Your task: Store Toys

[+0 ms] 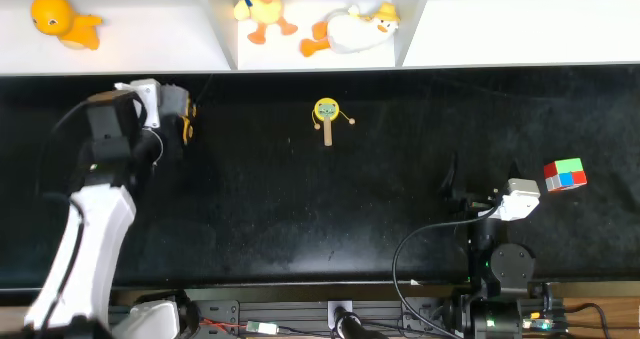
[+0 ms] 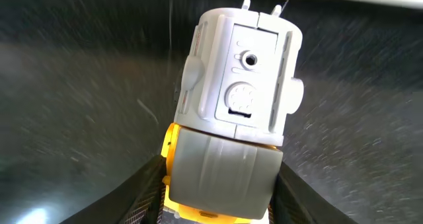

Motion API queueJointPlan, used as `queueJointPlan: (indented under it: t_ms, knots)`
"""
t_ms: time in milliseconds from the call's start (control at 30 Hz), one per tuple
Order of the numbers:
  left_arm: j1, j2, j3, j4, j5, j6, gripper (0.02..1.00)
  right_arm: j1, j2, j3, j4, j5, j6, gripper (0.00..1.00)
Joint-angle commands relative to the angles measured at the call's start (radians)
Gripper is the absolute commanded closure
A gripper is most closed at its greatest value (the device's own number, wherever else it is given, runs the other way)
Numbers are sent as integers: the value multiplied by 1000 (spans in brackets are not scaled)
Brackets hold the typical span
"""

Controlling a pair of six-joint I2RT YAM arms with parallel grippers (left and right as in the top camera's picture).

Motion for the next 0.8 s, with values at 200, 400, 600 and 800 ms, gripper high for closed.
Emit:
queueJointPlan:
  t_ms: [200,400,600,800]
  knots:
    - [-2,-139,5,82,32,-30,730,-2,-8,-14,5,-6,8,5]
    - [-2,-110,6,189,60,-80,746,-2,-8,-14,5,-6,8,5]
    - [-3,-6,83,208,64,-125,759,-2,-8,-14,5,-6,8,5]
    - [-5,132,229,208,72,-129,768,-2,-8,-14,5,-6,8,7]
